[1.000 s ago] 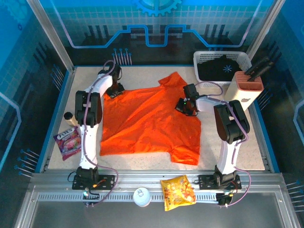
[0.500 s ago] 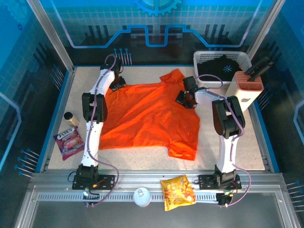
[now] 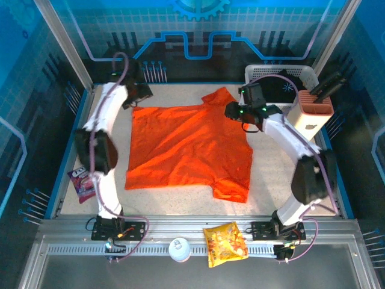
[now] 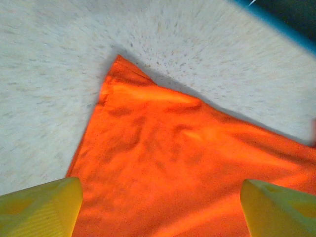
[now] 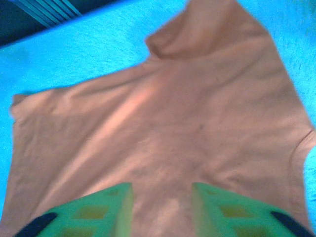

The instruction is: Fold and stack the t-shirts

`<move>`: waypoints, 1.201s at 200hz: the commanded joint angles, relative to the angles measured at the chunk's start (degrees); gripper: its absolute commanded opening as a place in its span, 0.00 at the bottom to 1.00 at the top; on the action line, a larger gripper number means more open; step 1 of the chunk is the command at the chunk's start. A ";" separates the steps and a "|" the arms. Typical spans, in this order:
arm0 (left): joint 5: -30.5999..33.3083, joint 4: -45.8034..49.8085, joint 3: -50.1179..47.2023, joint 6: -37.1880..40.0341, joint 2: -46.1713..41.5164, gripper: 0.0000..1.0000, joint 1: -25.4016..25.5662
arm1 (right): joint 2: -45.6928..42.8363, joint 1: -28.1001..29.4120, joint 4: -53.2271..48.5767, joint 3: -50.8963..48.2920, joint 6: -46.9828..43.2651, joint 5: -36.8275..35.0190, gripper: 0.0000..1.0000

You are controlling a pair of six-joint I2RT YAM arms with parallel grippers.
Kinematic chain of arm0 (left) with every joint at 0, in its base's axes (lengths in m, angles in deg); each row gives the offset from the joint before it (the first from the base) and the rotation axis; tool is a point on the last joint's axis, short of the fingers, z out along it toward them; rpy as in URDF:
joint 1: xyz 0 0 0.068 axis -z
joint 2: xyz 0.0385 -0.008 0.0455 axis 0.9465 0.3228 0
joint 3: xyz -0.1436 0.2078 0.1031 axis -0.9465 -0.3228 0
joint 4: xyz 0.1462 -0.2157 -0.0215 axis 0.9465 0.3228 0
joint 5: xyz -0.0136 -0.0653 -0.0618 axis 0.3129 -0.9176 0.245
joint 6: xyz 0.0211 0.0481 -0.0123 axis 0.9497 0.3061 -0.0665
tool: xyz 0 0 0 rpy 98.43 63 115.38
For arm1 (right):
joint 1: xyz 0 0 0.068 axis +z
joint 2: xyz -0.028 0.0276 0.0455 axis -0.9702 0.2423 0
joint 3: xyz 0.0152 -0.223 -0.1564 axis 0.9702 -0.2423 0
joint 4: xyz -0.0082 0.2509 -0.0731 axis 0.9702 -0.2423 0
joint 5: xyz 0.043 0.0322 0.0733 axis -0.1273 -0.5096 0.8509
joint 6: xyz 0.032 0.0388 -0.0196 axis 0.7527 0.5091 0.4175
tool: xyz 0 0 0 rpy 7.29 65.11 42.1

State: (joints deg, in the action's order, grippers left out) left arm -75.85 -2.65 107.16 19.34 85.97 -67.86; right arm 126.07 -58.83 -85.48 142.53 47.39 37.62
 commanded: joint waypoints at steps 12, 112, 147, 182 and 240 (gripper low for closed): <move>2.01 1.29 -21.17 -3.27 -23.76 0.84 -0.41 | -9.25 -0.07 -5.69 -8.32 -8.92 2.13 0.48; -0.47 -4.30 -46.38 -6.83 -39.00 0.74 -0.59 | -16.82 -0.71 -6.15 -15.76 -12.56 8.26 0.59; 0.51 -12.30 -32.73 -2.22 -19.19 0.64 -2.02 | -15.29 -0.79 -6.40 -16.45 -11.67 8.97 0.59; 1.67 -6.83 -9.03 2.43 4.74 0.51 -3.81 | -16.71 -0.86 -7.62 -17.51 -10.97 8.28 0.59; -0.40 5.34 23.75 5.84 30.63 0.49 -6.70 | -18.25 -1.10 -11.20 -16.51 -10.89 6.54 0.59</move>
State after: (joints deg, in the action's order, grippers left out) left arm -74.95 -5.25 121.32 22.38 111.21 -72.67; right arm 109.22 -59.29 -93.99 125.59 35.78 45.00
